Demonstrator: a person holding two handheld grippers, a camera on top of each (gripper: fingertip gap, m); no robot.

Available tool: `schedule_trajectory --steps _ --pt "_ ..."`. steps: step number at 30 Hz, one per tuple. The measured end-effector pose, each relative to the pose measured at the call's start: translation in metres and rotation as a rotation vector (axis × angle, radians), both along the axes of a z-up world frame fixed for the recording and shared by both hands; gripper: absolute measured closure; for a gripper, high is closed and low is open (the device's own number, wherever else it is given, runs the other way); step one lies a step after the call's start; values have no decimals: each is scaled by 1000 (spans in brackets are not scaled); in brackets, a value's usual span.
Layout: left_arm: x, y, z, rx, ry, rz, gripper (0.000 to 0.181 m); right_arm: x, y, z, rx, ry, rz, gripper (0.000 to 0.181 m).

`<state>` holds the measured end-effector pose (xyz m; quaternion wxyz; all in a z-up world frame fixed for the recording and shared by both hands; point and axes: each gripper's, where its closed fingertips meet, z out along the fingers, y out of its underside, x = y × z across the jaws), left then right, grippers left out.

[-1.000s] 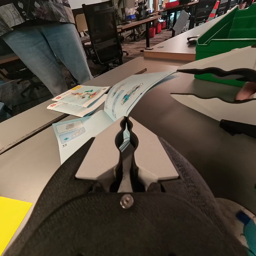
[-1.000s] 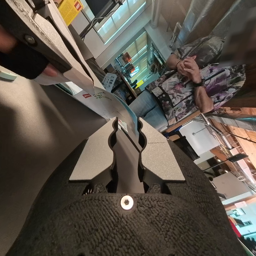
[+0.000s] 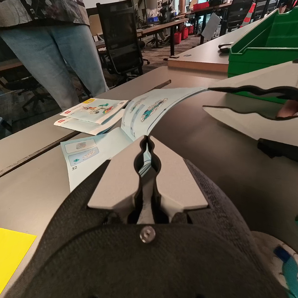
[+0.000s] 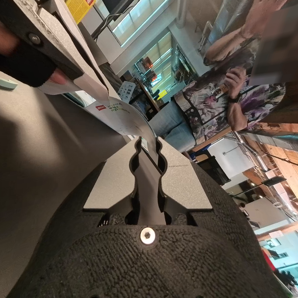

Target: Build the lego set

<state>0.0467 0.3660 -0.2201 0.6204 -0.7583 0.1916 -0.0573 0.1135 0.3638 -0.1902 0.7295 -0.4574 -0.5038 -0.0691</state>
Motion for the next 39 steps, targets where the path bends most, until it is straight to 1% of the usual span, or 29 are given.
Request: schedule_trajectory --steps 7,15,23,29,39 --pt "0 0 0 -1 4 0 181 1 6 7 29 23 -46 181" --pt "-1 0 0 0 4 2 181 -9 8 15 53 55 -46 181" --pt "-1 0 0 -4 -3 -2 181 -23 14 30 71 146 -42 181" --pt "-1 0 0 -7 -8 -6 181 -37 13 34 91 151 -20 181" --pt "0 0 0 -8 -9 -8 181 -34 13 34 98 148 -34 181"
